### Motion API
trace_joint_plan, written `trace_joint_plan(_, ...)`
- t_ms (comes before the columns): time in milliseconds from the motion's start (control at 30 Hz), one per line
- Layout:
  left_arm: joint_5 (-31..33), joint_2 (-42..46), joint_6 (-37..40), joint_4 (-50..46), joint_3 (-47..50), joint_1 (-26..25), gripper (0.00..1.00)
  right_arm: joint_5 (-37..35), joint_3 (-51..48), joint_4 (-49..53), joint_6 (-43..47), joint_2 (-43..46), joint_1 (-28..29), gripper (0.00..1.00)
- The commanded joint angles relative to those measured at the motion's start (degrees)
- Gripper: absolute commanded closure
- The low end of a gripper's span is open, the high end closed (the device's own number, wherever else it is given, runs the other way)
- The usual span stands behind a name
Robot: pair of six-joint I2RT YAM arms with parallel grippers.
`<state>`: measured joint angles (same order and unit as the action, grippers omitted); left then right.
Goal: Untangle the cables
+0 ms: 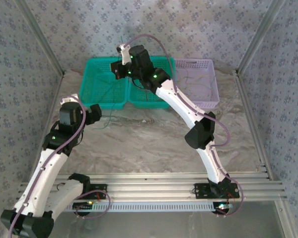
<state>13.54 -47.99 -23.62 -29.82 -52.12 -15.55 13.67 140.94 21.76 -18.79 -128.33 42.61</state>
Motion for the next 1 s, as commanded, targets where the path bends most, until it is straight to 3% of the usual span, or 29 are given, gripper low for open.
trace_joint_plan(0,-9.94,-1.07,-1.14,4.86,0.22,-0.36,0.00,10.24,1.02,-1.72,-5.65,-0.78,0.12,1.00)
trace_joint_plan(267,-25.78,-3.16,-4.22,12.52,2.09,-0.36,0.00,13.78,-0.84,-1.11,-4.81,1.55,1.64,1.00)
trace_joint_plan(533,-29.69,-5.88,-5.12,14.09,2.20,-2.21,0.00,14.81,-1.06,-1.19,-4.58,2.21,2.38,1.00)
trace_joint_plan(700,-28.69,-8.46,-3.68,12.15,0.93,-4.29,0.02,15.14,-1.05,-1.25,-4.59,2.52,2.49,1.00)
trace_joint_plan(800,-28.58,-9.48,-3.28,11.70,0.44,-4.38,0.18,15.31,-1.86,-1.69,-4.45,3.30,2.96,1.00)
trace_joint_plan(967,-28.05,-9.59,-3.52,11.54,0.12,-4.40,0.51,14.85,-4.59,-2.45,-3.65,5.05,3.36,1.00)
